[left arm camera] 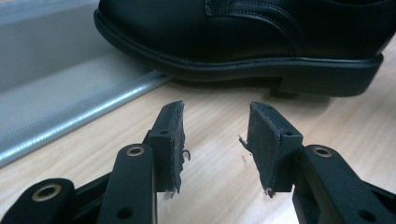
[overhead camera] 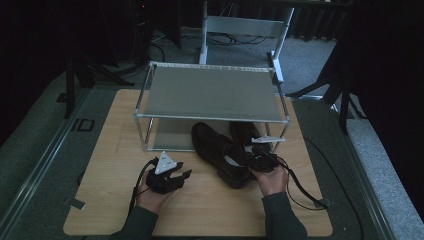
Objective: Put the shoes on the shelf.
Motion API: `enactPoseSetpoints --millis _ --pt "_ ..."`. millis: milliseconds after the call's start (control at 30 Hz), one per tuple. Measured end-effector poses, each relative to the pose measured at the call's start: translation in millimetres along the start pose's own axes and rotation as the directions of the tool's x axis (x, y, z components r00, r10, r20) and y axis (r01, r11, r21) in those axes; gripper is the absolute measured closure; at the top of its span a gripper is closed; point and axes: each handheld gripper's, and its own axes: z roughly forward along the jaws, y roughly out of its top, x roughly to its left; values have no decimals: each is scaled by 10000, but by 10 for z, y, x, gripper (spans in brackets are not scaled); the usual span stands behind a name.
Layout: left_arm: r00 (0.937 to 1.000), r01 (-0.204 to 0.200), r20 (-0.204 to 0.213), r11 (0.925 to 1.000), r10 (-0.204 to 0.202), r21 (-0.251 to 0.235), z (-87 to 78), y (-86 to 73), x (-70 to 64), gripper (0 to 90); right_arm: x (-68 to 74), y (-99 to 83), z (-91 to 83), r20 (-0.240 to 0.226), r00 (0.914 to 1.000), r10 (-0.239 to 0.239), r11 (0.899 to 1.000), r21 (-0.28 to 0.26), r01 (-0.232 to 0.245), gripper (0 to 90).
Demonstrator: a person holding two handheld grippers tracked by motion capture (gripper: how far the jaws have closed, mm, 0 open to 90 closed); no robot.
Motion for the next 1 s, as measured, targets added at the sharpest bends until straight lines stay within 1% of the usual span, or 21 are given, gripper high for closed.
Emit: enactPoseSetpoints --millis 133,267,333,533,667,733,833,933,967,1000 --pt "9999 -113 -91 9999 114 32 111 64 -11 568 -5 36 40 -32 9998 197 9997 -134 -198 803" --pt "9996 -253 -147 9997 254 59 206 123 -28 566 13 85 85 106 9999 115 9999 -127 -114 803" --pt "9995 -272 -153 9996 273 61 239 152 -29 566 15 103 107 134 9997 190 9997 -179 -187 803" --pt "9994 -256 -231 9996 258 66 345 226 -21 562 23 150 156 276 9991 320 9989 -355 -310 803" --pt "9995 -48 -298 9999 51 101 426 252 -17 558 14 169 186 309 9979 564 9972 -504 -548 804" --pt "9994 -32 -354 9999 37 137 464 264 -22 558 13 174 209 372 9973 631 9964 -581 -609 804" --pt "9989 -12 -477 9997 24 244 532 296 -23 561 16 177 247 504 9956 786 9946 -720 -748 804" --pt "9974 17 -723 9994 9 356 625 338 -19 588 13 182 283 575 9941 924 9925 -861 -873 804" --pt "9964 -3 -848 9991 39 417 657 348 -17 603 10 187 292 578 9935 976 9918 -886 -922 804" --pt "9944 -10 -1057 9987 63 500 690 357 -17 624 8 189 298 586 9931 1018 9909 -940 -960 804"
